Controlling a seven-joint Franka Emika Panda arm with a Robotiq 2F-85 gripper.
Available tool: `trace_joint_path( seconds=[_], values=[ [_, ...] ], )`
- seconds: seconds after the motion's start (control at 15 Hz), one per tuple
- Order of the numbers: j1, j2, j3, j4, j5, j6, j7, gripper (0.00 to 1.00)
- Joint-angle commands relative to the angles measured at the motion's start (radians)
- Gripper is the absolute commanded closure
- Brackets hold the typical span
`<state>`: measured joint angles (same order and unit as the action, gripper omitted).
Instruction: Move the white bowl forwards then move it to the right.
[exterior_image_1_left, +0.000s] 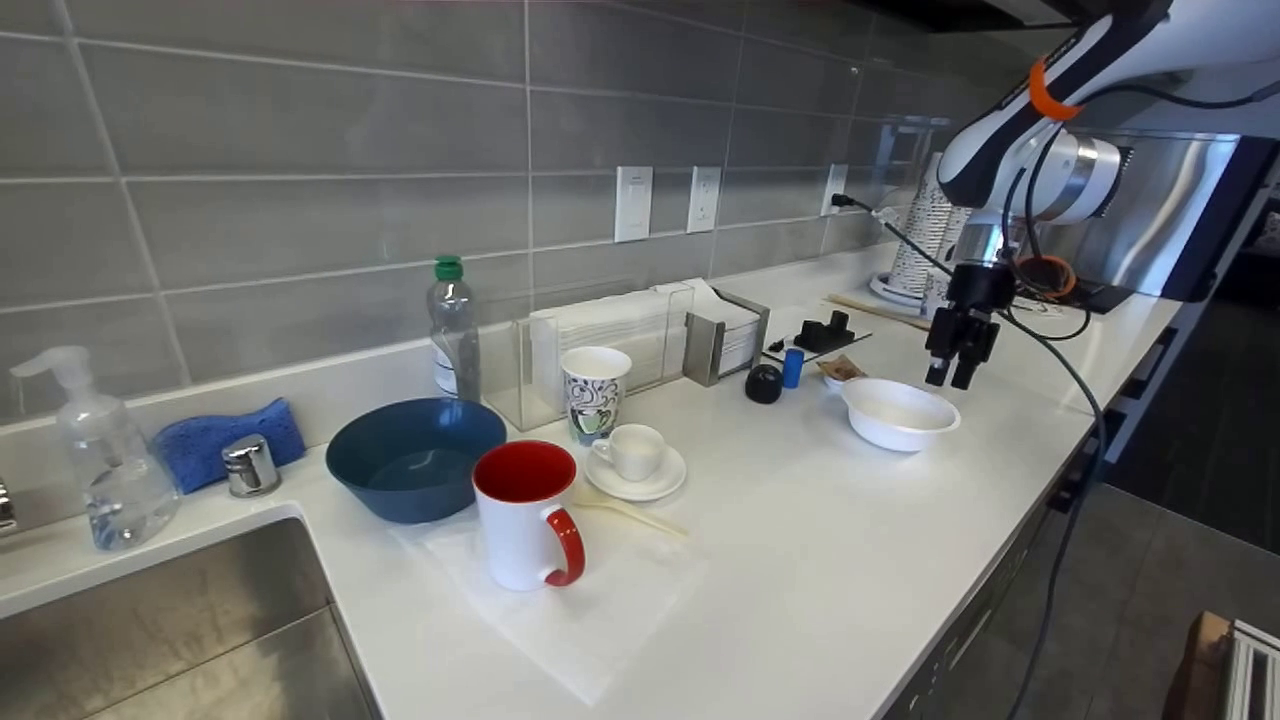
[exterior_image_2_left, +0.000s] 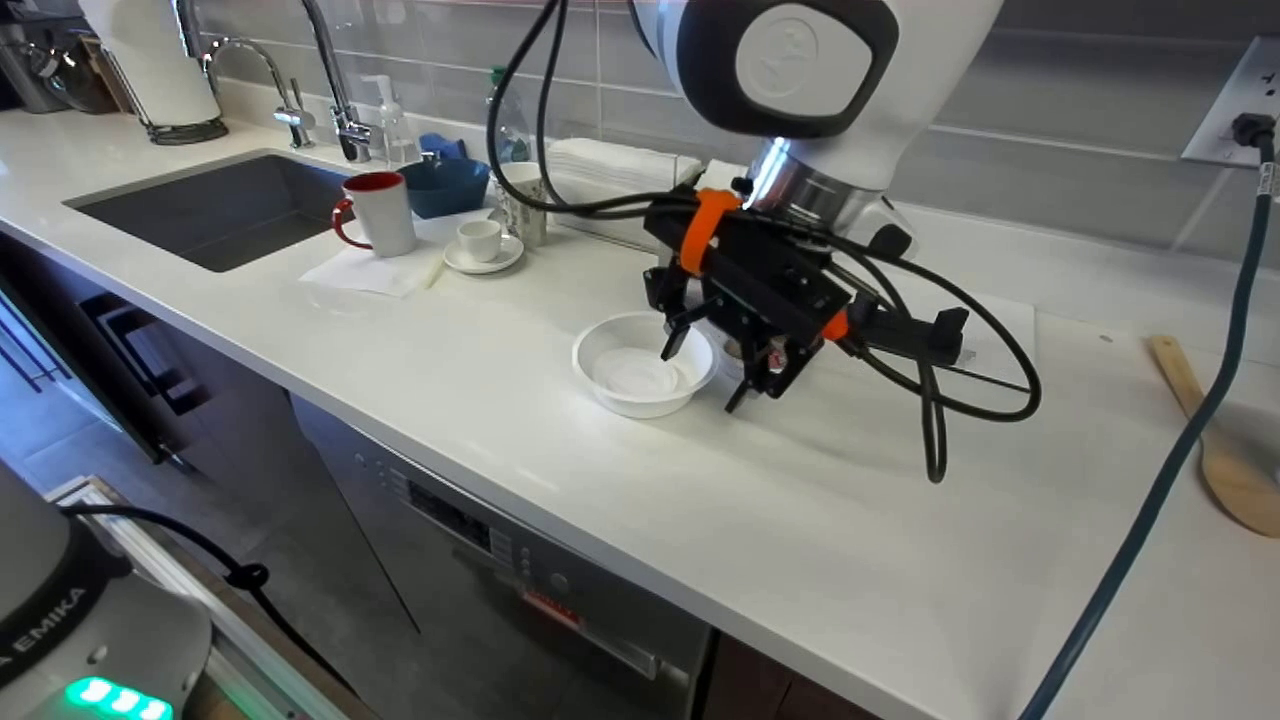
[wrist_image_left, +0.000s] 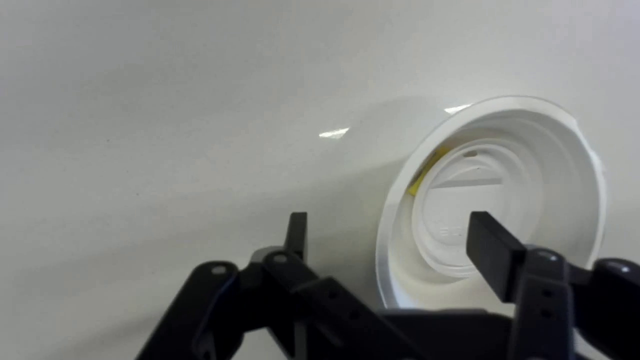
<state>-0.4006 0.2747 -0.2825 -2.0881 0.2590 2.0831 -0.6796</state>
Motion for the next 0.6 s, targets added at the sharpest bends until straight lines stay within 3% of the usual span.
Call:
trace_joint_path(
  seconds=[0.0,0.33,0.53],
  values=[
    [0.036,-0.143,0.012,-0.084,-0.061,-0.006,0.105,0.0],
    [0.112,-0.237,0.044,-0.12,-0.071,-0.037,0.34,0.0],
    [0.174,-0.228,0.081,-0.125,-0.108,0.037,0.512,0.0]
  ],
)
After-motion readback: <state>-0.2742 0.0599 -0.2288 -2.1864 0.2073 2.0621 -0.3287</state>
